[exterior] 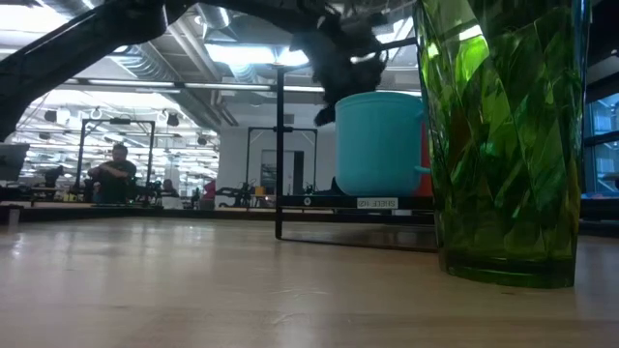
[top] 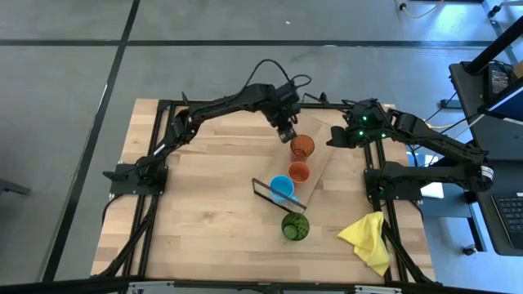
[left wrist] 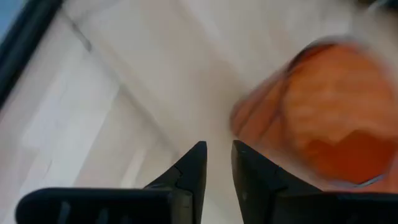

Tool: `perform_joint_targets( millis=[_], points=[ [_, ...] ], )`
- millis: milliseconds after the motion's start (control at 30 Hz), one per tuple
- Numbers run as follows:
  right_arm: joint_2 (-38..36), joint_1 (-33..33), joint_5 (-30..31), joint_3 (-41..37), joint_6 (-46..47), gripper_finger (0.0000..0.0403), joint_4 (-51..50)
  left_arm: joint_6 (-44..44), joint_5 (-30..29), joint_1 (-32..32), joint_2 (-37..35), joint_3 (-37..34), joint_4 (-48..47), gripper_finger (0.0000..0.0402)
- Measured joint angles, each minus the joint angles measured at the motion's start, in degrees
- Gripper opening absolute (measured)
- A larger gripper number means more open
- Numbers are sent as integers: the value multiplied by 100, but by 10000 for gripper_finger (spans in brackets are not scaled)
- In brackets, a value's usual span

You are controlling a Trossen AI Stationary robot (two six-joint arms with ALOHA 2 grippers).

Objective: Stack small to large cups/mugs on shelf
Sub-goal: Put the brown cup on the shelf, then adjust the orange cup on the shelf

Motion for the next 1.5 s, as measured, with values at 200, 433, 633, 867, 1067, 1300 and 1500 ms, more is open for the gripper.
perform_joint_targets(
  millis=[200,433,633,867,1067,1300,1500],
  points=[
    [44,139,-32,2,30,14,-83,35,109,-45,24,-491,23,69],
    [392,216,110,2,-24,12,-267,-99,247,-194,13,-518,543,69],
    [598,216,114,2,-153,14,-242,-96,266,-261,13,-520,621,69],
    [671,257,-115,2,-219,9,-236,-94,343,-224,13,-520,690,69],
    [671,484,-879,2,-161,11,-237,37,252,-38,13,-520,576,69],
    [910,1099,-982,1,-7,5,-197,37,536,325,2,-520,493,69],
    [1158,1376,-782,0,-5,3,-18,243,1020,344,-318,-519,553,69]
  ],
)
